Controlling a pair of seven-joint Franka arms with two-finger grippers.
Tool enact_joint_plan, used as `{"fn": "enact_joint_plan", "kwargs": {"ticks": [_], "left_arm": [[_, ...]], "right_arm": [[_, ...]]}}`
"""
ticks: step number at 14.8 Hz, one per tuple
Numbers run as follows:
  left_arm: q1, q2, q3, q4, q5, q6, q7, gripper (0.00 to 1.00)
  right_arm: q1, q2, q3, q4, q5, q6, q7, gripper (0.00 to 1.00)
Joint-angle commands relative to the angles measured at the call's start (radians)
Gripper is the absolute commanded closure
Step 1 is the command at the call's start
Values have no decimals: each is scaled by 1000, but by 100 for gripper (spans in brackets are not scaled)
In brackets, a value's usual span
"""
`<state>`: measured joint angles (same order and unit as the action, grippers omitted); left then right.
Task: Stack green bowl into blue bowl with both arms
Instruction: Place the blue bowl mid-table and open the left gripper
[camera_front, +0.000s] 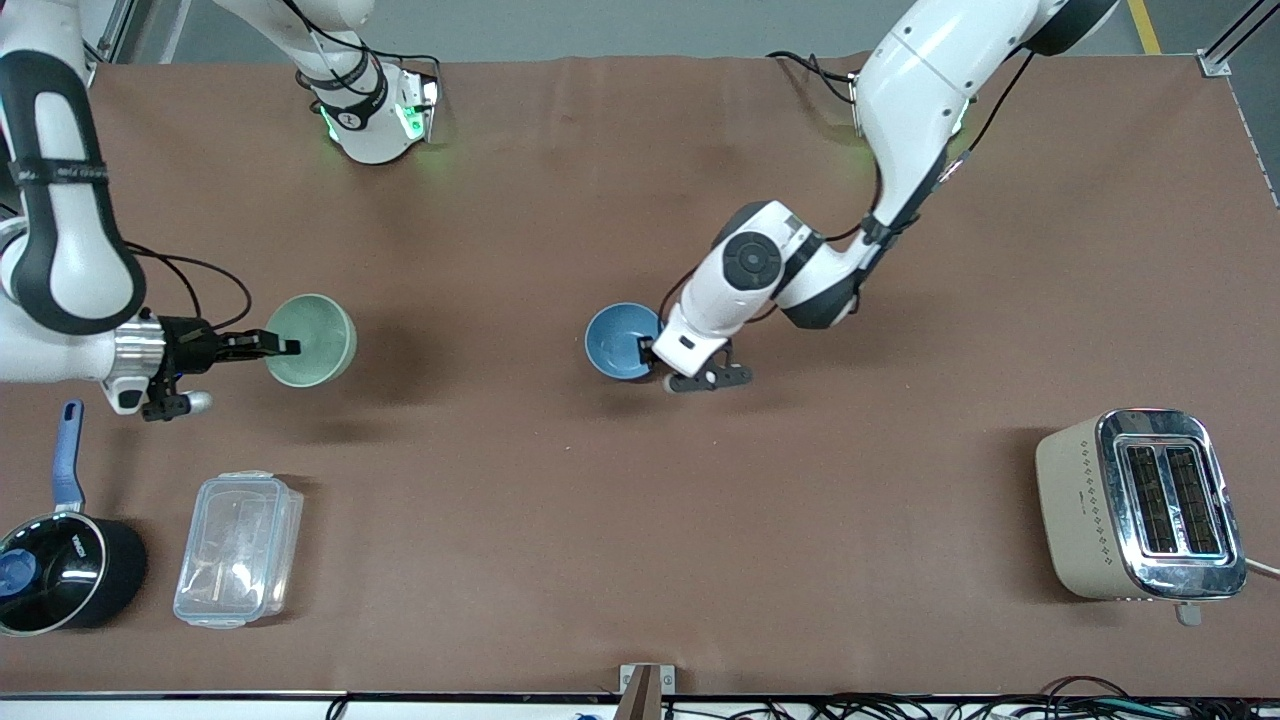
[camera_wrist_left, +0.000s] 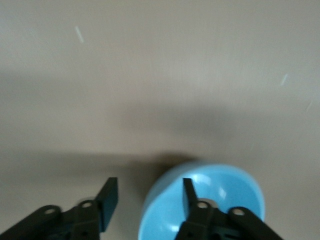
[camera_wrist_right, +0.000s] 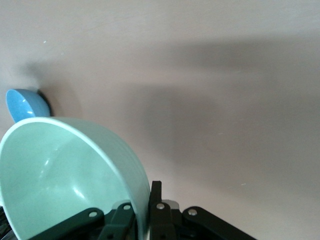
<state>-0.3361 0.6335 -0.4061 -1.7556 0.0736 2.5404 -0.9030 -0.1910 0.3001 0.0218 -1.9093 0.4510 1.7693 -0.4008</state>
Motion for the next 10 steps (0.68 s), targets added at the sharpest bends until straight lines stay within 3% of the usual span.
{"fn": "enact_joint_plan", "kwargs": {"ticks": [1,5,10], "left_arm": [[89,-128,22,42,67,-142,-4,0],[213,-207,23,223,110,-481,134,0],[353,-360,23,249,109,-653,399,0]], "right_arm": [[96,-100,-5,-65,6,10,123,95],[231,-121,-5,-65,15,22,270,95],[401,-122,-5,-66,15,123,437,95]]}}
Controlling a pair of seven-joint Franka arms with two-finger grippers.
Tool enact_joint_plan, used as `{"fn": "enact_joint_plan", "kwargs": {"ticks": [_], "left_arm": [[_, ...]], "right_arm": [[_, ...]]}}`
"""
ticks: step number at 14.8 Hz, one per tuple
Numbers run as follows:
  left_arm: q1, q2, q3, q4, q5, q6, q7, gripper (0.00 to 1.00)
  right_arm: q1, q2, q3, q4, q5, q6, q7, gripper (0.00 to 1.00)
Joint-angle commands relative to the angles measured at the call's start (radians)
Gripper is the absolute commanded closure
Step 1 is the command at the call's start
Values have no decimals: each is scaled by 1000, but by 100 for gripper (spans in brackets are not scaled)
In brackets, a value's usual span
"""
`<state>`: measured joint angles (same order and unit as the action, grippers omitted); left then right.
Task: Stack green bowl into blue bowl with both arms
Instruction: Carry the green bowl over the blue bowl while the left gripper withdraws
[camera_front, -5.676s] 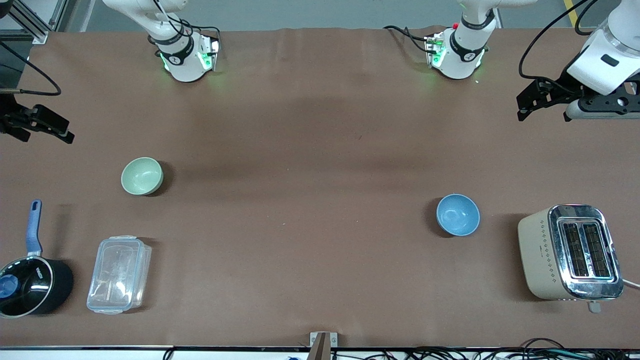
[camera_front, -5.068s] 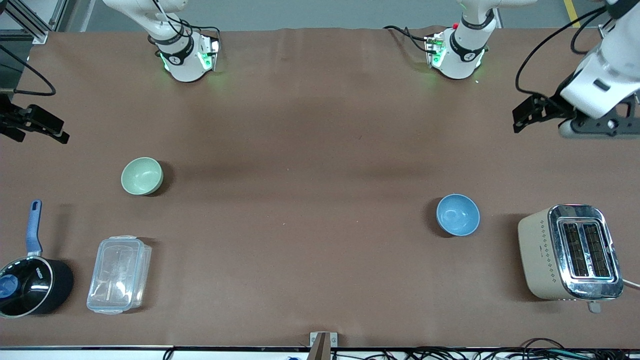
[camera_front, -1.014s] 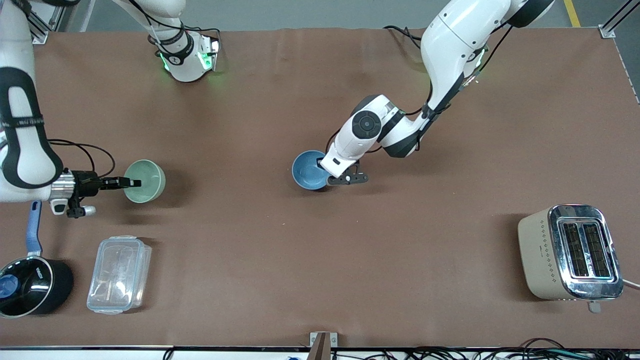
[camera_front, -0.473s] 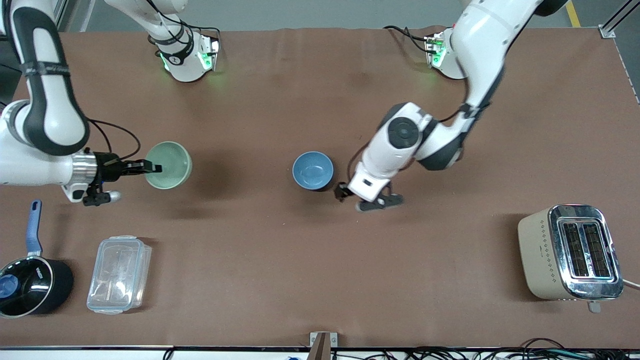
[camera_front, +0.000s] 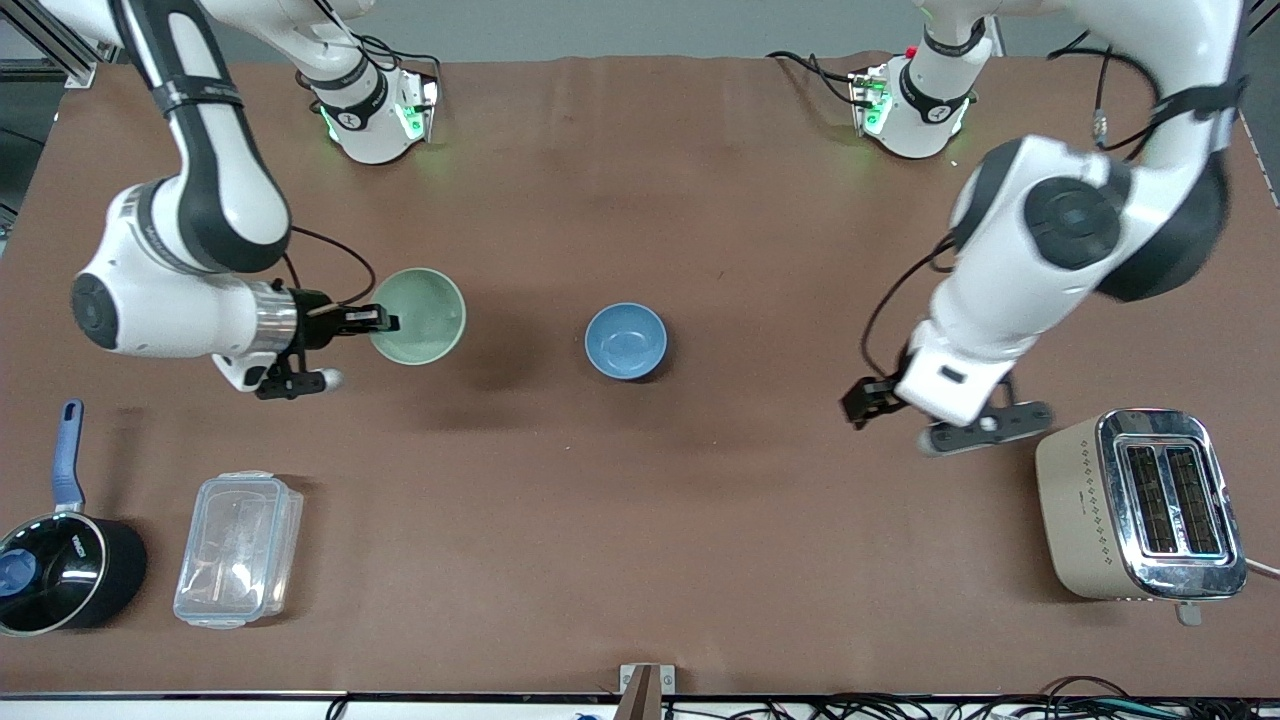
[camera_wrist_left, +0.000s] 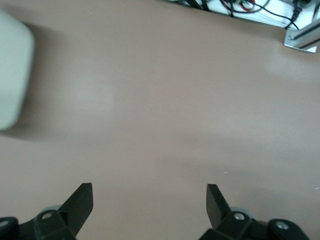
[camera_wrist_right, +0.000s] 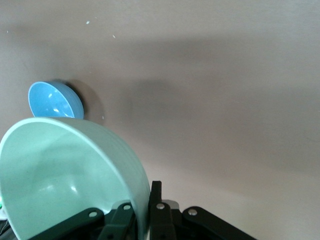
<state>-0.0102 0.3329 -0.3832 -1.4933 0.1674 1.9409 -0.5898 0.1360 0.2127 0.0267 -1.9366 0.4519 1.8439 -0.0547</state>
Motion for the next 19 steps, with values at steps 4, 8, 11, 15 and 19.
{"fn": "enact_joint_plan", "kwargs": {"ticks": [4,8,11,15,19], "left_arm": [[69,-184,27,-27,-50,-183,290,0],[-53,-320,268,-99,-167,-302,454,0],[-74,-403,313,-169,-190,-323,522,0],[-48,-465,313,-225,-184,-324,522,0],[-7,-468,279,-220,-172,-324,521,0]], "right_arm": [[229,-21,-10,-39,14,196,318,96],[295,23,-10,-47,16,294,363,96],[358,74,-8,-51,19,388,395,96],[441,140,-8,-50,31,520,467,95],[490,194,-8,-50,100,623,470,95]]}}
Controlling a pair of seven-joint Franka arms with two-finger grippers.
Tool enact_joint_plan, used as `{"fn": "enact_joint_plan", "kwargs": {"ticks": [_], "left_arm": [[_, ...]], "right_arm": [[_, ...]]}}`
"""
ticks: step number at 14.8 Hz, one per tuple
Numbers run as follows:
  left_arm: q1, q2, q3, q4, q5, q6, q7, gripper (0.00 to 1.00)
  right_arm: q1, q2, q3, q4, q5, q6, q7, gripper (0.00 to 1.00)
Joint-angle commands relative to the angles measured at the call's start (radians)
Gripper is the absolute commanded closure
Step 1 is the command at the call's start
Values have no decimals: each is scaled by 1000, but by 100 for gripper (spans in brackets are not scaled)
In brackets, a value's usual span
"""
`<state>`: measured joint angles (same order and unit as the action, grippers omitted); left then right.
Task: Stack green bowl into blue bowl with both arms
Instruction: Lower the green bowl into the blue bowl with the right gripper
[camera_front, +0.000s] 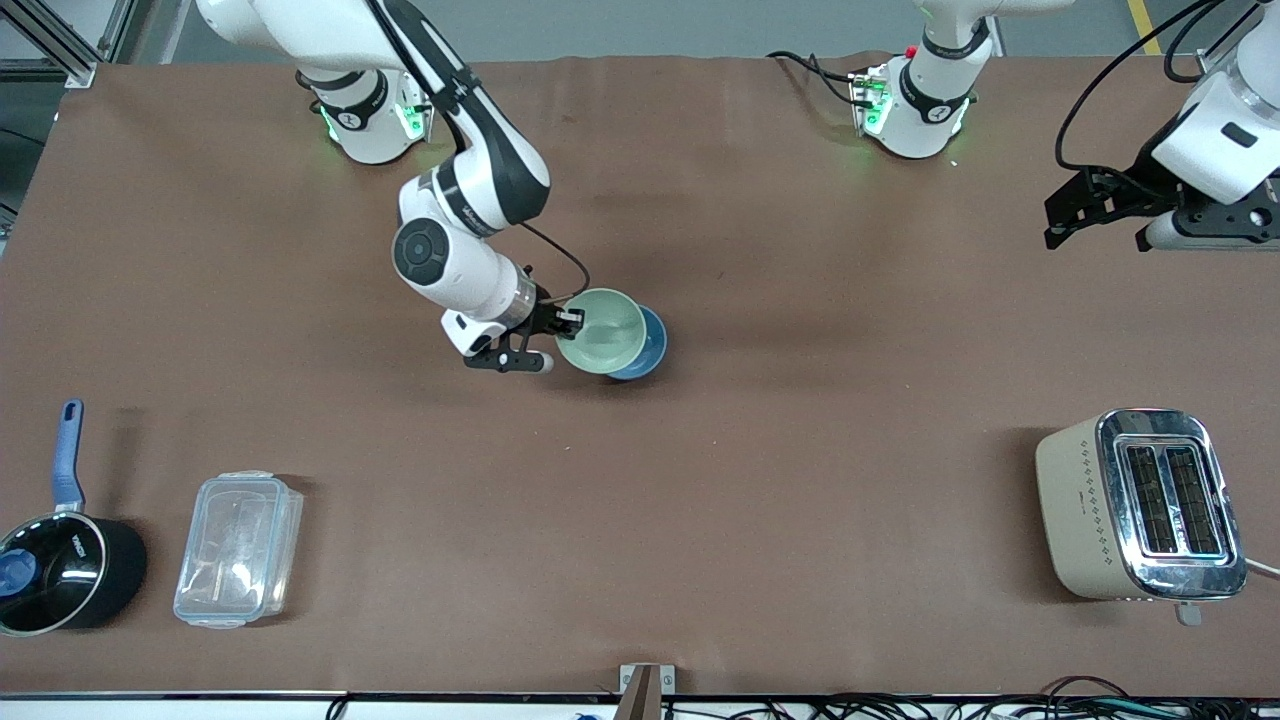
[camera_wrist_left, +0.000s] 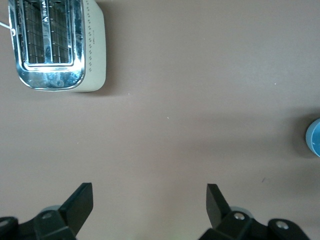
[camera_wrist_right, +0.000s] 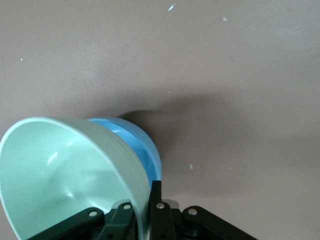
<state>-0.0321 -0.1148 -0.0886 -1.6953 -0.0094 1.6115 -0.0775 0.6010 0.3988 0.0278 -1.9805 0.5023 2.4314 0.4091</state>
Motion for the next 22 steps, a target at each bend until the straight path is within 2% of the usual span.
{"fn": "enact_joint_plan", "kwargs": {"ticks": [1,9,11,12,14,15,17,19,22], "left_arm": [[15,-22,-16,-17,9,5,8,0],[18,-14,-13,-12,11,11,-7,0],[21,-16,-11,-10,11,10,-2,0],[21,-14,-11,-10,11,10,-1,0],[24,-14,-11,-7,12,10,-2,0],[27,-14,-11,-4,12,10,-2,0],[27,-14,-11,-4,14,10,-2,0],[27,-14,-11,-4,14,10,-2,0],[27,-14,-11,-4,16,10,-2,0]], "right_arm": [[32,9,-9,-4,64,43,7,94],[68,63,-9,-4,71,127,14,90],[69,64,-9,-6,82,120,19,85],[68,64,-9,-4,82,117,19,72],[68,60,-9,-4,82,117,57,13],[68,49,-11,-4,82,117,89,0],[63,6,-14,-6,81,89,100,0],[46,-43,-25,-6,76,3,100,0],[13,-145,-89,-3,35,-165,96,0]]}}
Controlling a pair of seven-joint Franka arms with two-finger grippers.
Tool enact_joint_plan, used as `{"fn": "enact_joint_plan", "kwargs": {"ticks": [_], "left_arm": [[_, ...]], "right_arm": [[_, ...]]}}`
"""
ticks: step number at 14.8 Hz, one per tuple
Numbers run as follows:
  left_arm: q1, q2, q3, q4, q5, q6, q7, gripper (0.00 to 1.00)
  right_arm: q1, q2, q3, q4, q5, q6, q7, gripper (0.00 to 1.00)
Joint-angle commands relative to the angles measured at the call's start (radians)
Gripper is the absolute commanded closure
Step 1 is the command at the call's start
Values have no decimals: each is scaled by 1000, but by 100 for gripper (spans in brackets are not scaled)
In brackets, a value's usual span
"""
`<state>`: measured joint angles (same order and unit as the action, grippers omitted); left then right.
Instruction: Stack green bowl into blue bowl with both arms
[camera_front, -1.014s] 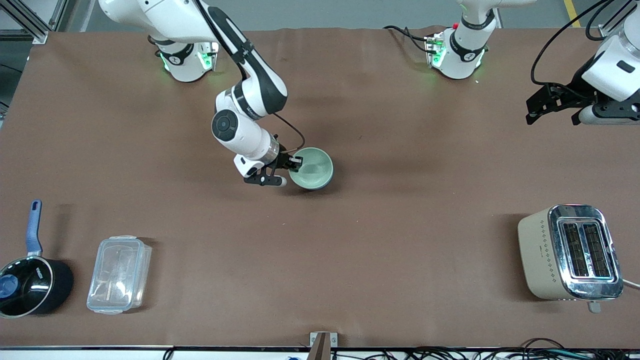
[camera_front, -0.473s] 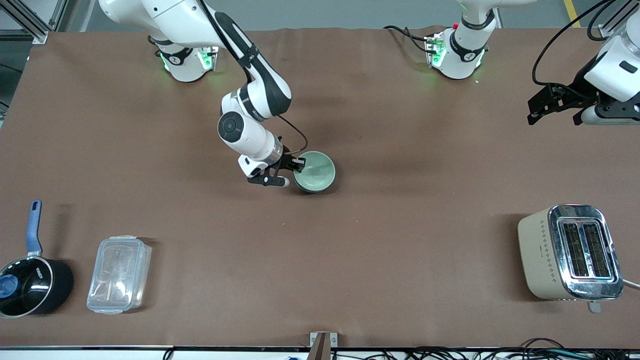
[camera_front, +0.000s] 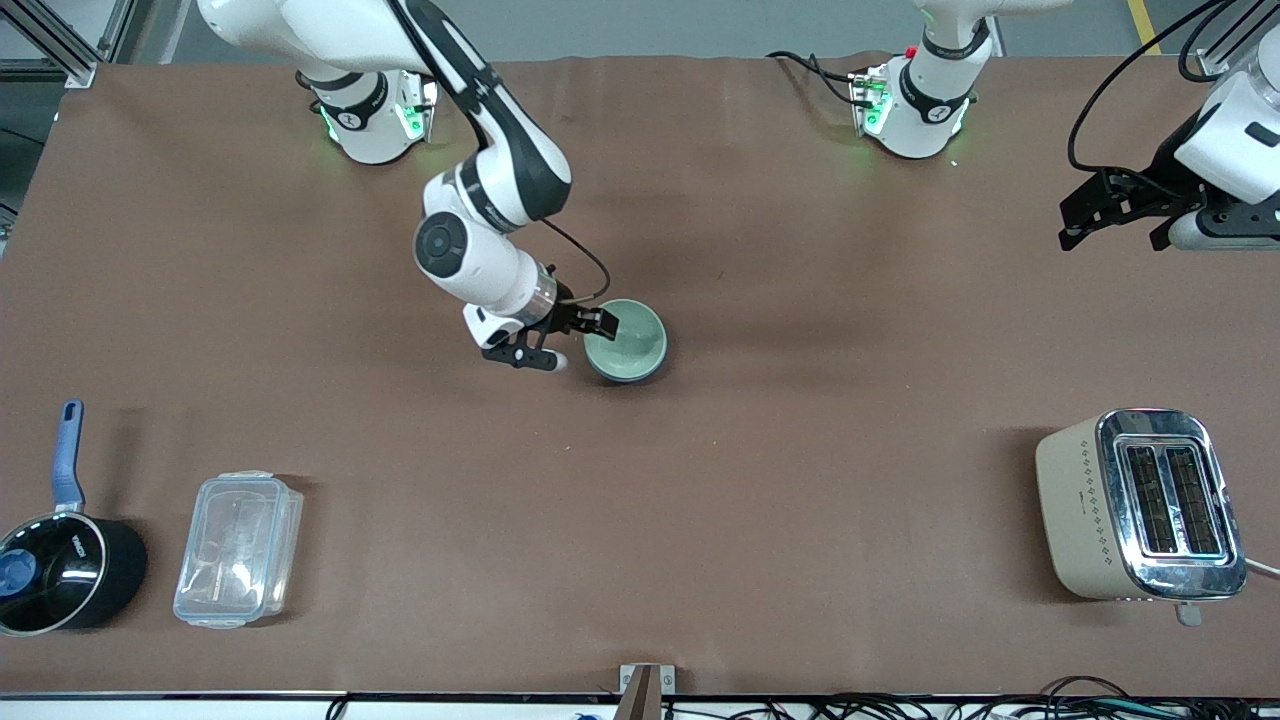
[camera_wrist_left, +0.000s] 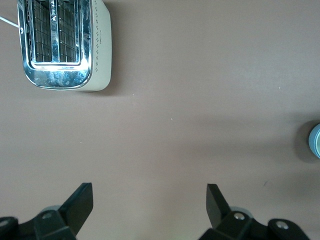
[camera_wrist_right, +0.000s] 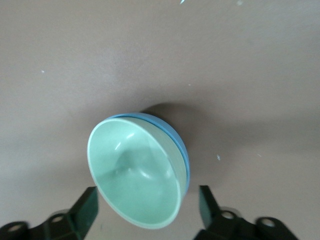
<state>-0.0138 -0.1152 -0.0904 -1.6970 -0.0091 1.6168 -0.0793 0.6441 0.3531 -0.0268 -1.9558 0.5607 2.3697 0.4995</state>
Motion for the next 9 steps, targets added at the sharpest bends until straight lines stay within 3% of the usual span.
{"fn": "enact_joint_plan", "kwargs": {"ticks": [1,4,9], "left_arm": [[9,-14,-9,-3,20,5,-2,0],[9,-14,-9,-3,20,5,-2,0],[9,-14,-11,-3,20,2,0,0]], "right_arm": [[-37,-135,-66,-25,-80,-165,4,0],[-69,-229,-139,-12,-293,-334,-1,0],[-190,-351,-147,-15,-494,-408,-114,0]]}}
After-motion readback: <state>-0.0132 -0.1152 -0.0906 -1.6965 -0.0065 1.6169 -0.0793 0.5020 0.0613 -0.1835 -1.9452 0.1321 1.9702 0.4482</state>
